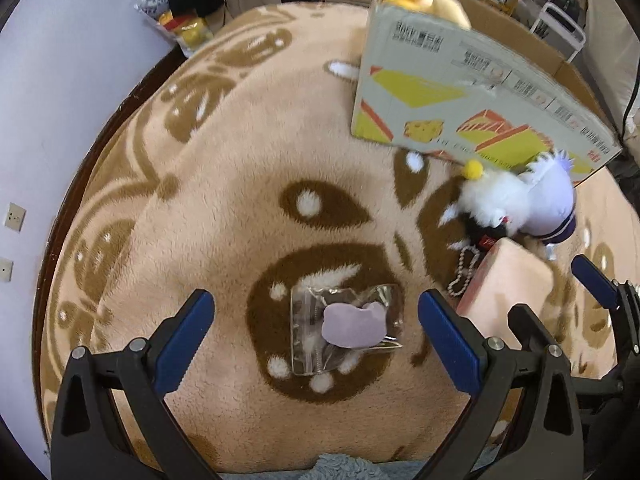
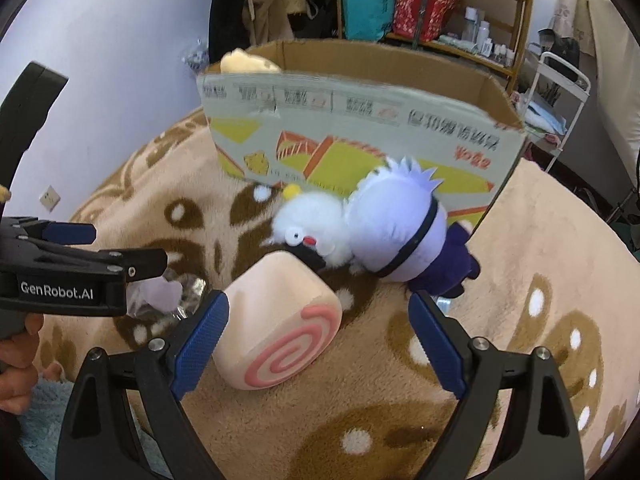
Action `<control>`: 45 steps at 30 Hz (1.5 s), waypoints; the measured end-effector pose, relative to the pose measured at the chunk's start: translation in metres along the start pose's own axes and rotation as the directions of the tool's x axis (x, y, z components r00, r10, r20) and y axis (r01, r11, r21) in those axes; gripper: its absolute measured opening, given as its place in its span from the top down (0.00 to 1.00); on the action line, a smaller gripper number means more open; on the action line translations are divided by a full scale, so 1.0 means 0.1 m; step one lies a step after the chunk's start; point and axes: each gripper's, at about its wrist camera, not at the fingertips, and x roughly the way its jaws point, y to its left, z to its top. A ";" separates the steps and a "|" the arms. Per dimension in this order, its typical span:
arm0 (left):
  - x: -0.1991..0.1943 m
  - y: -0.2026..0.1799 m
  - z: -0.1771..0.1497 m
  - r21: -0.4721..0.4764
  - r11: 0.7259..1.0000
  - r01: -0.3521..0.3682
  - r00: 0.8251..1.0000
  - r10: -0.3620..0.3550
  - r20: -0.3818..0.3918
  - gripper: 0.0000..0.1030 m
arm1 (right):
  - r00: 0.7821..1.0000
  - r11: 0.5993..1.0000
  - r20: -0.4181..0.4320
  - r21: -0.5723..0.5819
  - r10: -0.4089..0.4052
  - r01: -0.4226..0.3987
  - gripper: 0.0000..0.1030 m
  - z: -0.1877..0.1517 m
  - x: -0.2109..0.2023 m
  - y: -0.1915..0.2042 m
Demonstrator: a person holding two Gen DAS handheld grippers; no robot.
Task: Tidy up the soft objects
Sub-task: 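Close the left tool on the clear bag while the right tool closes on the pink swirl cushion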
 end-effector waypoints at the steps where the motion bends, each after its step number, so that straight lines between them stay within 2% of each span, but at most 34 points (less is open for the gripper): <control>1: 0.03 -0.01 0.00 0.007 1.000 -0.010 1.000 0.010 -0.007 0.02 | 1.000 1.000 -0.012 -0.002 0.008 -0.008 0.07 0.00 0.02 0.00; 4: 0.10 -0.04 -0.01 0.016 1.000 0.004 0.999 -0.003 -0.037 0.02 | 0.999 1.000 -0.052 -0.007 0.017 -0.018 0.08 -0.01 0.11 0.01; 9: 0.25 -0.05 -0.01 0.001 0.999 0.044 0.995 -0.043 -0.093 0.02 | 0.992 0.998 -0.109 0.015 0.062 -0.060 0.15 -0.04 0.23 -0.01; 12: 0.32 -0.06 -0.02 -0.006 0.999 0.048 0.991 -0.048 -0.122 0.02 | 0.988 0.996 -0.121 0.024 0.091 -0.089 0.28 -0.05 0.25 -0.03; 14: 0.38 -0.05 -0.01 -0.006 0.999 0.050 0.989 -0.051 -0.138 0.02 | 0.985 0.994 -0.128 0.020 0.113 -0.111 0.42 -0.06 0.26 -0.01; 17: 0.46 -0.07 -0.02 -0.012 0.998 0.065 0.984 -0.066 -0.167 0.03 | 0.985 0.994 -0.132 -0.002 0.111 -0.112 0.51 -0.06 0.27 0.06; 22: 0.57 -0.07 -0.05 -0.020 0.997 0.071 0.979 -0.073 -0.190 0.03 | 0.985 0.994 -0.136 0.006 0.110 -0.110 0.52 -0.06 0.30 0.07; 31: 0.68 -0.09 -0.04 0.028 0.999 0.019 0.979 -0.012 -0.203 0.04 | 0.984 0.994 -0.142 0.010 0.109 -0.108 0.52 -0.05 0.30 0.04; 38: 0.68 -0.18 -0.10 0.035 0.999 -0.006 0.982 0.013 -0.187 0.19 | 0.985 0.995 -0.141 0.008 0.103 -0.103 0.52 -0.05 0.30 0.05; 45: 0.64 -0.32 -0.14 0.052 0.999 -0.013 0.983 0.023 -0.182 0.26 | 0.985 0.995 -0.140 0.006 0.099 -0.099 0.52 -0.06 0.30 0.05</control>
